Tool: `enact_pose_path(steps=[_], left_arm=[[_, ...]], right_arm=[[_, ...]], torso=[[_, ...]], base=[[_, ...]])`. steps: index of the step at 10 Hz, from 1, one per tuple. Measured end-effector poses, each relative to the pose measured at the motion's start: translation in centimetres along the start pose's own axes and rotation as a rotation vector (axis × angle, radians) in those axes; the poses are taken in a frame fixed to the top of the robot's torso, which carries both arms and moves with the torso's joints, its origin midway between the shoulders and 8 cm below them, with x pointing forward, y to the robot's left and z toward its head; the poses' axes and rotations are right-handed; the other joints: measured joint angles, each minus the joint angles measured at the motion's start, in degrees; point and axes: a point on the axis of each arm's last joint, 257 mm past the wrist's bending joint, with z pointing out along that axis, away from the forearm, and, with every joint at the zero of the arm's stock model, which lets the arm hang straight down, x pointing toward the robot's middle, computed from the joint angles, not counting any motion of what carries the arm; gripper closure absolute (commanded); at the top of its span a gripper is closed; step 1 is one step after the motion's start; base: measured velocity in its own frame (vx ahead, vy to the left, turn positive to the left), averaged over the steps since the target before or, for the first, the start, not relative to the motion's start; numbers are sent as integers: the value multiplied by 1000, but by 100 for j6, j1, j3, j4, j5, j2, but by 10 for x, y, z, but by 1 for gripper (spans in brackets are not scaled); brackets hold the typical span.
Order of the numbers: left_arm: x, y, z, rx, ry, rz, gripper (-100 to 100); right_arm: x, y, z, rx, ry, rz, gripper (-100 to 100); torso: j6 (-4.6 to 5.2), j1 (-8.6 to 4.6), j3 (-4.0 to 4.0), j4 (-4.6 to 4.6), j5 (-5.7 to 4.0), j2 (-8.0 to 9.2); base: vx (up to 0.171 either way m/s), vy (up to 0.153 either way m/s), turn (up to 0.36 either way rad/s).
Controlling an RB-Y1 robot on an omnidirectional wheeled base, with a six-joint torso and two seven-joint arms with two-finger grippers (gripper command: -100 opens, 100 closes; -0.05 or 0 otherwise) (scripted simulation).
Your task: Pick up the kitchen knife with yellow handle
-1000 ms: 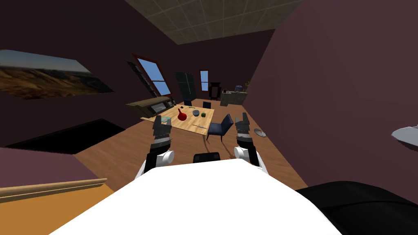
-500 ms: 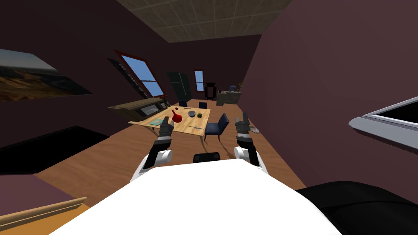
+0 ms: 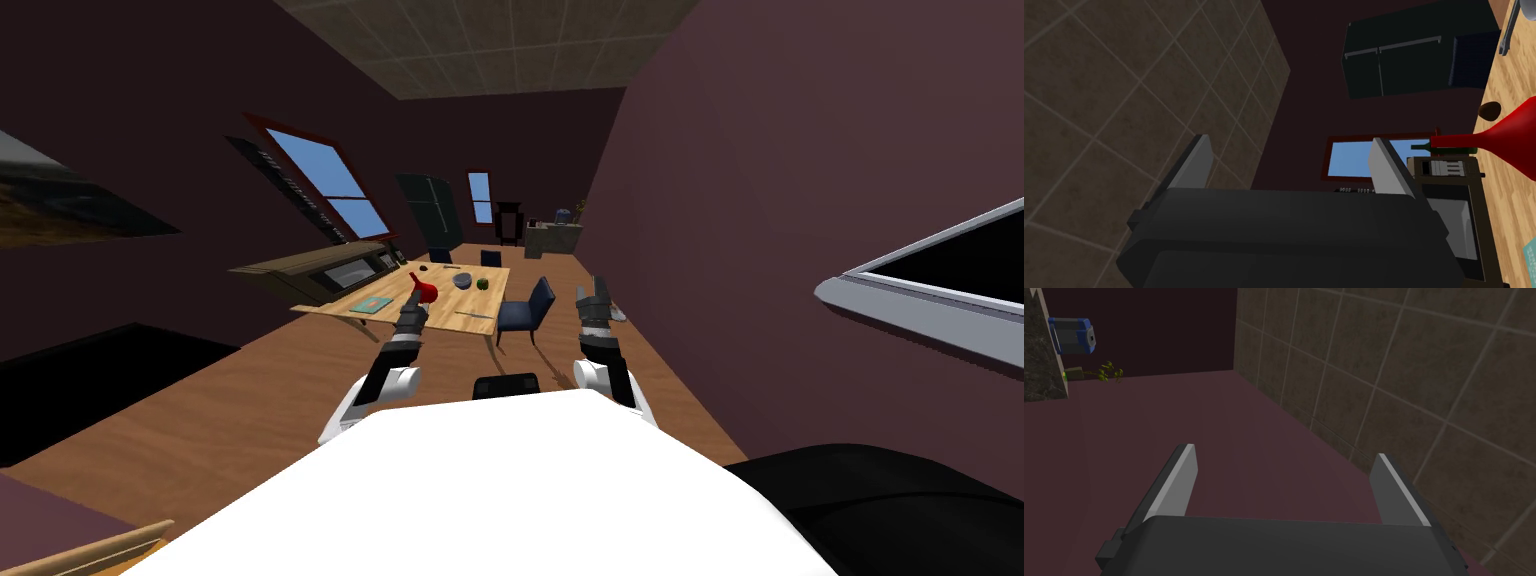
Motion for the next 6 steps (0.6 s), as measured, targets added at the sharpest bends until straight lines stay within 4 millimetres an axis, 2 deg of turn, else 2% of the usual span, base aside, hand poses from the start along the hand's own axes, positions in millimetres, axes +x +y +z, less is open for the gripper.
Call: enact_pose_path(steps=[6], left_arm=[[-12,66,0,-199,30,52,-100]], right_arm=[[0,0,0,0,0,0,0]], torso=[[-1,-4,-2,-1,-1,-3]], base=[[25,-43,-120]])
